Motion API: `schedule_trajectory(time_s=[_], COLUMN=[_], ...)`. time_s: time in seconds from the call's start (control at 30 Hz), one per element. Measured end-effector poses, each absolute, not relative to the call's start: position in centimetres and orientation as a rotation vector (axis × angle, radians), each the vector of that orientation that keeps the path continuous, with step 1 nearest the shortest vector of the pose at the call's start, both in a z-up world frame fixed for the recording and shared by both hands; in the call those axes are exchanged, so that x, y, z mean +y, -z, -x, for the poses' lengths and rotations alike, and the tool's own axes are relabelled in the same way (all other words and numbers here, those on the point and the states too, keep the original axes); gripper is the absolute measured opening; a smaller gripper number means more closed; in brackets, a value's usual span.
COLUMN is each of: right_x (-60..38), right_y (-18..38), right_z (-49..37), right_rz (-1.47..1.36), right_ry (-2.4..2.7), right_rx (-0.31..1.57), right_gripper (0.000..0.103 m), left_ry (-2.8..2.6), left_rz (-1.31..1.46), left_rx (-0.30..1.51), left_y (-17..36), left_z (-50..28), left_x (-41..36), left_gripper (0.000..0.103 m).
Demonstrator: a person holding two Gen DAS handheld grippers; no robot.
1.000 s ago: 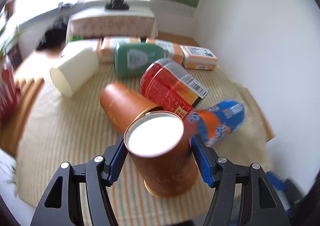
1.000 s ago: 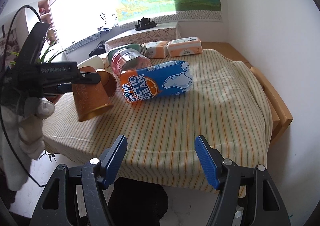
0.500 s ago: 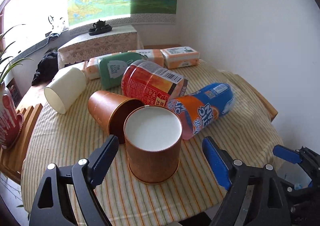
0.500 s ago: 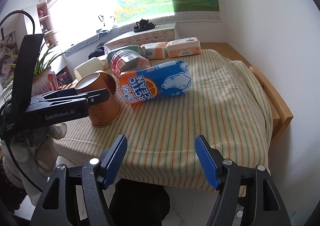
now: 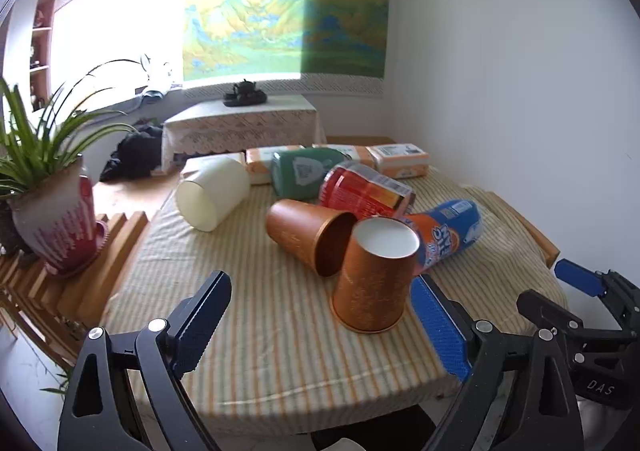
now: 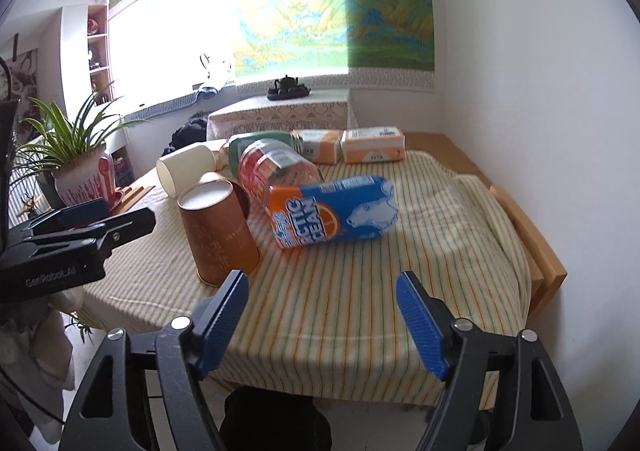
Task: Flip cup upside down
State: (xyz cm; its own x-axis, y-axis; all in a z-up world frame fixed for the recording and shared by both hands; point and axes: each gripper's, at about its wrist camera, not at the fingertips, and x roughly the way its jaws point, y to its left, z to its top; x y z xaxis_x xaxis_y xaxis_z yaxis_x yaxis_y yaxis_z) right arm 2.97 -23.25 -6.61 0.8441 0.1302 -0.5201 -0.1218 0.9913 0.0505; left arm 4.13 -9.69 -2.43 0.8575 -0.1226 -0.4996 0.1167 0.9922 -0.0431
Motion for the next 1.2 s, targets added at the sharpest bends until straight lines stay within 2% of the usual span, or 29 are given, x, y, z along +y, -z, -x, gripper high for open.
schedule_trajectory(time_s=[0.13, 0.27, 0.6, 1.2], right_x=[-22.0, -21.7, -21.3, -21.1], right_y=[5.8, 5.2, 4.2, 4.7], right_z=[-2.4, -2.0, -0.9, 0.0], right_rz=[-0.009, -0.051, -0.070, -0.080], right_ry=[-0.121, -0.109, -0.050, -0.016], right_rx=[0.487, 0.438, 0.342, 0.328], right_gripper=[0.077, 0.087, 0.092, 0.095], left_ry=[0.092, 0.052, -0.023, -0.085], left_rz=[0.030, 0.040, 0.051, 0.075], left_rx=[0.474, 0.437, 0.405, 0.357], left_y=[1.7, 1.1, 1.2, 0.8], left_z=[-2.2, -0.5, 1.6, 2.3], left_x=[-8.2, -7.2, -5.0, -3.4], left_gripper=[0.097, 0.098, 0.102, 0.102])
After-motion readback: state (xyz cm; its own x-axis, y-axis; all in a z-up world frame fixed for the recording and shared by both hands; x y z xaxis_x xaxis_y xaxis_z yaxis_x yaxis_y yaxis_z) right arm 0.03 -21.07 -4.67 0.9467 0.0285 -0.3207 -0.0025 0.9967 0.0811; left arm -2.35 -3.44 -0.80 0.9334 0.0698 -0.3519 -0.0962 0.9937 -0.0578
